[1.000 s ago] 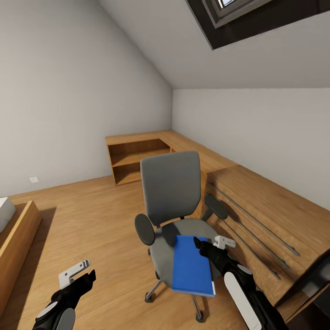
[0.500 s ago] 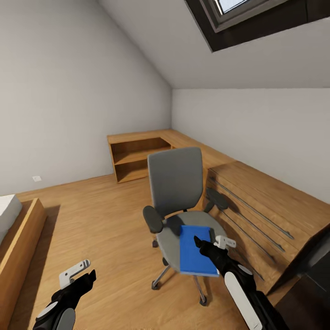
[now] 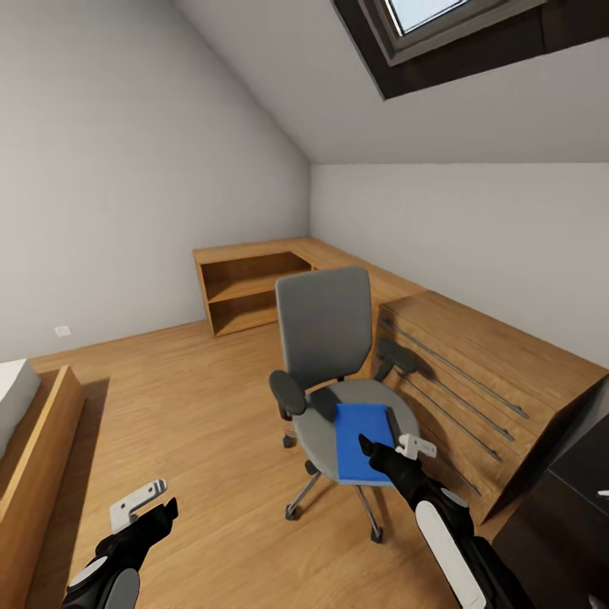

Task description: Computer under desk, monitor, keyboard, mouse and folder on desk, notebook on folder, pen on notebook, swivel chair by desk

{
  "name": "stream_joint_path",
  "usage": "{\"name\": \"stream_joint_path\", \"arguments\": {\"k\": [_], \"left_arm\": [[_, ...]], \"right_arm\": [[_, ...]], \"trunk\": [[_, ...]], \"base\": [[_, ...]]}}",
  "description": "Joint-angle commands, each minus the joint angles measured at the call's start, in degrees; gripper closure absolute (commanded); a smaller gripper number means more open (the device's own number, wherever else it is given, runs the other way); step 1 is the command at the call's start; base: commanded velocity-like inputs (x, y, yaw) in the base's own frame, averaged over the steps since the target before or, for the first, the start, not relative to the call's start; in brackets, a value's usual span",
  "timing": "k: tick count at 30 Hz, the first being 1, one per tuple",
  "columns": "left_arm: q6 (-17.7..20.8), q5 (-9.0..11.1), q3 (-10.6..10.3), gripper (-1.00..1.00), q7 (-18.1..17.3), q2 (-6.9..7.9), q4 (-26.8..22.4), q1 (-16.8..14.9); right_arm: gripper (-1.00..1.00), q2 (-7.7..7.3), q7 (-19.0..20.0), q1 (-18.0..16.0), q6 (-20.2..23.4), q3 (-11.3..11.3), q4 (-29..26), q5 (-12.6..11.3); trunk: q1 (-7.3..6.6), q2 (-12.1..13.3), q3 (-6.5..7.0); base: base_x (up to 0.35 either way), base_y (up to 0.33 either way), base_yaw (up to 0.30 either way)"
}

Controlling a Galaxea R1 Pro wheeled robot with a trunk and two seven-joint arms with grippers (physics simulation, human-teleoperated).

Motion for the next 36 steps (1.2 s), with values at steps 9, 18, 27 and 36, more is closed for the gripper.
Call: {"name": "stream_joint_path", "arguments": {"k": [9,18,27,36], "left_arm": [[0.15,0.60,-0.35,-1.00,0.37,-0.13,-0.10,-0.01],[0.15,0.60,-0.34,-1.00,0.37,-0.13,-0.10,-0.01],[0.15,0.62,-0.31,-1.00,0.37,-0.16,-0.10,-0.01],[0.15,0.60,-0.26,-1.00,0.37,-0.13,-0.10,-0.01]], "right_arm": [[-1.00,-1.11,1.05,-0.05,0.01,-3.61,2.01,-1.38],[-1.00,-1.34,12.44,-0.04,0.46,-15.02,7.95,-3.73],[-1.00,-1.35,26.77,-0.05,4.20,-28.64,13.64,-4.11],[-1.00,-2.74,34.05,-0.06,11.65,-34.01,18.06,-7.32]], "trunk": [[1.98,-3.64,-1.66],[3.95,-7.25,-3.28],[5.93,-10.86,-4.89],[7.91,-14.47,-6.51]], "base": [[-0.001,0.001,0.000],[0.000,0.000,0.000],[0.000,0.000,0.000],[0.000,0.000,0.000]]}}
